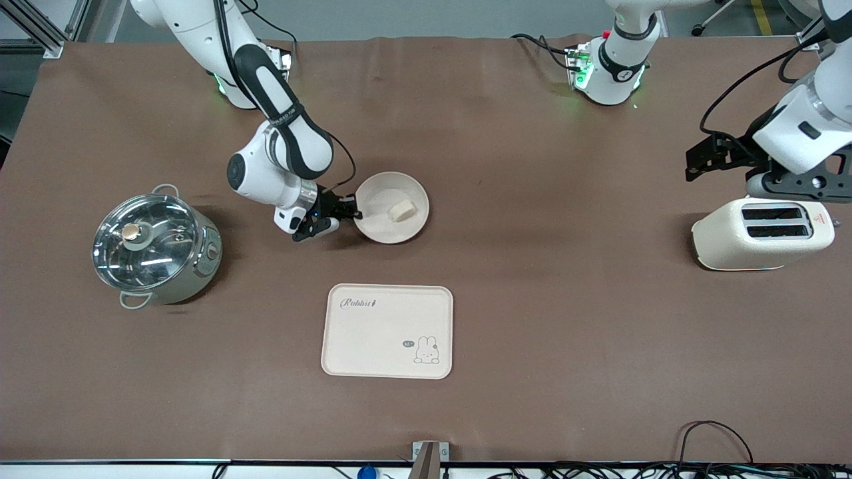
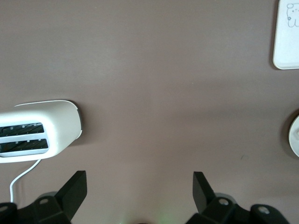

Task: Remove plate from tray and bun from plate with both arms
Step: 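Lift the bowl off the tray while the left gripper reaches over, then set the bowl on the table and open the right gripper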

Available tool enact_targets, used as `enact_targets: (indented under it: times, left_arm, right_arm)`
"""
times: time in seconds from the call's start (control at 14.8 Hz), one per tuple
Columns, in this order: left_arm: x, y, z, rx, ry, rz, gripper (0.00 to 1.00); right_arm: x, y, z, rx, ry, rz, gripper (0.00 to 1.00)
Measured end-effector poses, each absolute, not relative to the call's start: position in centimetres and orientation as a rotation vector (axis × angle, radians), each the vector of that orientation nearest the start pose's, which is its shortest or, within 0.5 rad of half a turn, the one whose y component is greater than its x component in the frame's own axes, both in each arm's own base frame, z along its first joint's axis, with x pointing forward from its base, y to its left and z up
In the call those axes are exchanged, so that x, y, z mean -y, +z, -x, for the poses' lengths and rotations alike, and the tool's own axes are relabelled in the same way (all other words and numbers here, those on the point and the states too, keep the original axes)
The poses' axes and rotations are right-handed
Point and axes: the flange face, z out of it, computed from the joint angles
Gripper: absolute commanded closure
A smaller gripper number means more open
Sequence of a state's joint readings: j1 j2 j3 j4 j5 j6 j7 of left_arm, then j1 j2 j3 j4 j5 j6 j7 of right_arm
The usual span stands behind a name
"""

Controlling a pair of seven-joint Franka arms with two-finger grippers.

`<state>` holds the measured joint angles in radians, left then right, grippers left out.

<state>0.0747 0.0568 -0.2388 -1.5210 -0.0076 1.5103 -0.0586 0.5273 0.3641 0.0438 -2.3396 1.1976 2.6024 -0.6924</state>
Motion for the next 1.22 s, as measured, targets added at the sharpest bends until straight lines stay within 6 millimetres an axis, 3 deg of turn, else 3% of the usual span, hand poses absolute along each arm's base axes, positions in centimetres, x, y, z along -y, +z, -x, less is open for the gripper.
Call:
enact_targets:
  times: [0.14, 0.27, 0.34, 0.41, 0.47, 0.54, 0.88, 1.22]
  left_arm:
    - [10.8, 60.0, -56.3, -0.192, 0.119, 3.15, 0.0]
    - [13.8, 58.2, -56.7, -0.173, 0.145, 3.152, 0.0]
    - [15.7, 57.1, -56.9, -0.152, 0.158, 3.153, 0.0]
    - [17.7, 55.9, -57.1, -0.127, 0.166, 3.154, 0.0]
    - [19.6, 54.6, -57.3, -0.104, 0.174, 3.155, 0.0]
    - [21.3, 53.4, -57.5, -0.082, 0.18, 3.157, 0.0]
    - [28.2, 48.0, -57.5, 0.046, 0.208, 3.158, 0.0]
    - [37.5, 43.3, -54.6, 0.261, 0.209, 3.149, 0.0]
  right_arm:
    - [-24.9, 16.9, -40.5, 0.244, 0.097, 2.582, 1.0]
    - [-24.7, 17.2, -38.7, 0.263, 0.119, 2.587, 0.99]
    - [-24.6, 17.2, -38.0, 0.269, 0.128, 2.589, 0.92]
    - [-24.6, 17.2, -37.4, 0.274, 0.137, 2.591, 0.67]
    - [-24.6, 17.2, -37.1, 0.276, 0.142, 2.591, 0.28]
    - [-24.6, 17.2, -37.1, 0.274, 0.143, 2.591, 0.04]
    - [-24.4, 17.2, -37.4, 0.259, 0.134, 2.59, 0.0]
    - [-23.3, 18.5, -39.7, 0.2, 0.063, 2.585, 0.0]
